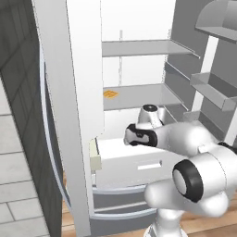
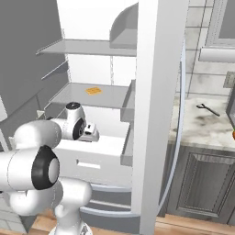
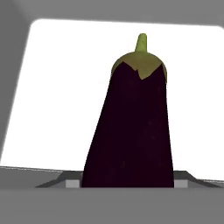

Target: Place the eggplant and carrot inside the fridge drawer. Close the drawer after placing the vegetables.

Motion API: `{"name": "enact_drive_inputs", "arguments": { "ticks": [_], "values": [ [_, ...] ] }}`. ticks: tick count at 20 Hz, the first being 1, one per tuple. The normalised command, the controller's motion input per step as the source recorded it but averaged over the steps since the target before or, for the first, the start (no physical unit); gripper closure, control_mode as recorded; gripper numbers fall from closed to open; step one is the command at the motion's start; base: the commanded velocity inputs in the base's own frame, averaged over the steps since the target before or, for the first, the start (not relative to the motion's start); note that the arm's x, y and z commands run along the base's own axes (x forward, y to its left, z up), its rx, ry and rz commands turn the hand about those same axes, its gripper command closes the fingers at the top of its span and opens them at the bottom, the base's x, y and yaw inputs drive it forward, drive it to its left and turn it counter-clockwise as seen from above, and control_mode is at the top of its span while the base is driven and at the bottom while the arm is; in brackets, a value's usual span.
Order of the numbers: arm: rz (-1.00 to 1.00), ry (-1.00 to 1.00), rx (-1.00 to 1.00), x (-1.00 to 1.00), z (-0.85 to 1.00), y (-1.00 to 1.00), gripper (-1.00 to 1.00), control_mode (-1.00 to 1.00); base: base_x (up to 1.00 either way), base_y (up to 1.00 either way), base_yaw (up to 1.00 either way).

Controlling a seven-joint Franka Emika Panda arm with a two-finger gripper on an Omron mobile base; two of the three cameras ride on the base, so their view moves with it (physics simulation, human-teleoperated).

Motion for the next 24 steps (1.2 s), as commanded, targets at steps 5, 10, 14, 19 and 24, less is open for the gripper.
{"name": "enact_drive_inputs", "arguments": {
  "ticks": [5,10,14,19,24],
  "values": [
    [0.0,0.0,0.01,-0.65,0.03,0.0,1.0,-1.0,0.0,0.0,0.0],
    [0.0,0.04,0.0,-0.24,0.07,0.0,1.0,-1.0,0.0,0.0,0.0],
    [0.0,0.09,0.02,0.85,0.0,0.0,1.0,-1.0,0.0,0.0,0.0],
    [0.0,0.12,0.01,0.85,-0.04,0.0,1.0,-1.0,0.0,0.0,0.0],
    [0.02,0.12,0.0,0.48,-0.22,0.0,1.0,-1.0,0.0,0.0,0.0]
  ]
}}
